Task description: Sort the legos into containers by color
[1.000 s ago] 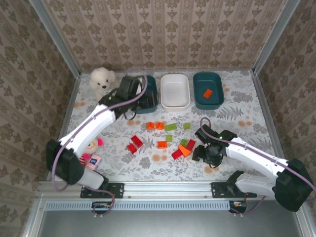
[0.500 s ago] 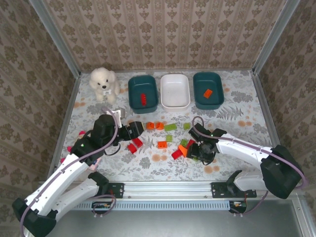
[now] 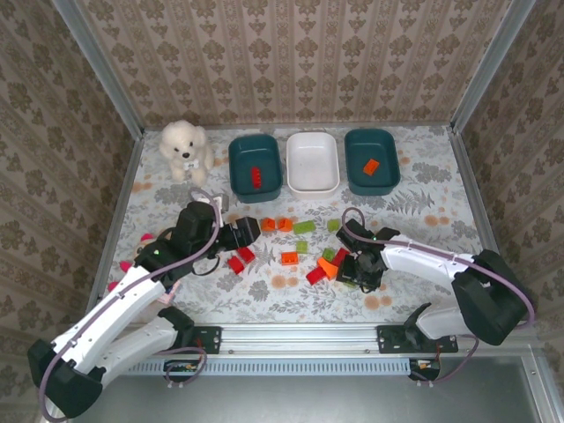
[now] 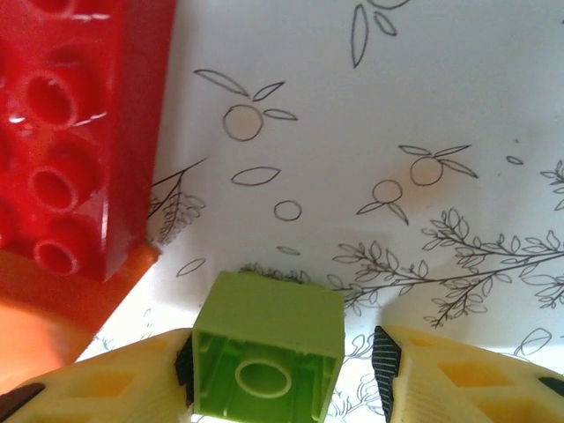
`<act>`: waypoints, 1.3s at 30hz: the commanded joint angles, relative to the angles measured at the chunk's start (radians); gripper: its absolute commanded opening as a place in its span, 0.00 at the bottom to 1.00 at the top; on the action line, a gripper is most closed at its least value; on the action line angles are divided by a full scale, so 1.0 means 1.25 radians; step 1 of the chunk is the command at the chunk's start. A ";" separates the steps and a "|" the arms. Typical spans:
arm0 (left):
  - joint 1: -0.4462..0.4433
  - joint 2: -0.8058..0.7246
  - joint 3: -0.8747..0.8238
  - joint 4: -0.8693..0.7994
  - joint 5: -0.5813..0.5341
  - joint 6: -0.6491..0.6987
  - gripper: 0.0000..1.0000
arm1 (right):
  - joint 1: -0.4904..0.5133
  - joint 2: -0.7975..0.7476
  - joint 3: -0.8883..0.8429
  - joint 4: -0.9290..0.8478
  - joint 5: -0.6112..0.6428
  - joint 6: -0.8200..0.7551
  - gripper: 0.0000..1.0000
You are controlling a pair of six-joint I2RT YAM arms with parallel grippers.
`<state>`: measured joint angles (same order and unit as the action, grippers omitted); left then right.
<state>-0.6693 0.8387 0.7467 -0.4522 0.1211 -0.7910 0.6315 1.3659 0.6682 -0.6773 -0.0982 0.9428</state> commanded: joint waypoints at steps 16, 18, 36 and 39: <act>-0.032 0.025 0.029 0.051 -0.005 -0.004 0.79 | -0.002 -0.048 0.117 -0.116 0.128 -0.065 0.28; -0.032 0.030 0.044 0.049 -0.011 -0.003 0.79 | -0.003 -0.075 0.194 -0.167 0.167 -0.095 0.28; 0.081 0.123 0.177 -0.016 -0.026 -0.010 0.80 | -0.154 0.660 1.079 -0.158 0.109 -0.272 0.28; 0.084 0.103 0.167 -0.025 -0.036 -0.016 0.80 | -0.177 0.791 1.236 -0.227 0.097 -0.268 0.28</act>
<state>-0.5713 1.0012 0.9386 -0.4477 0.0967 -0.7940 0.4282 2.2669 2.0895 -0.8639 0.0505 0.6262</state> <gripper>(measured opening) 0.802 0.330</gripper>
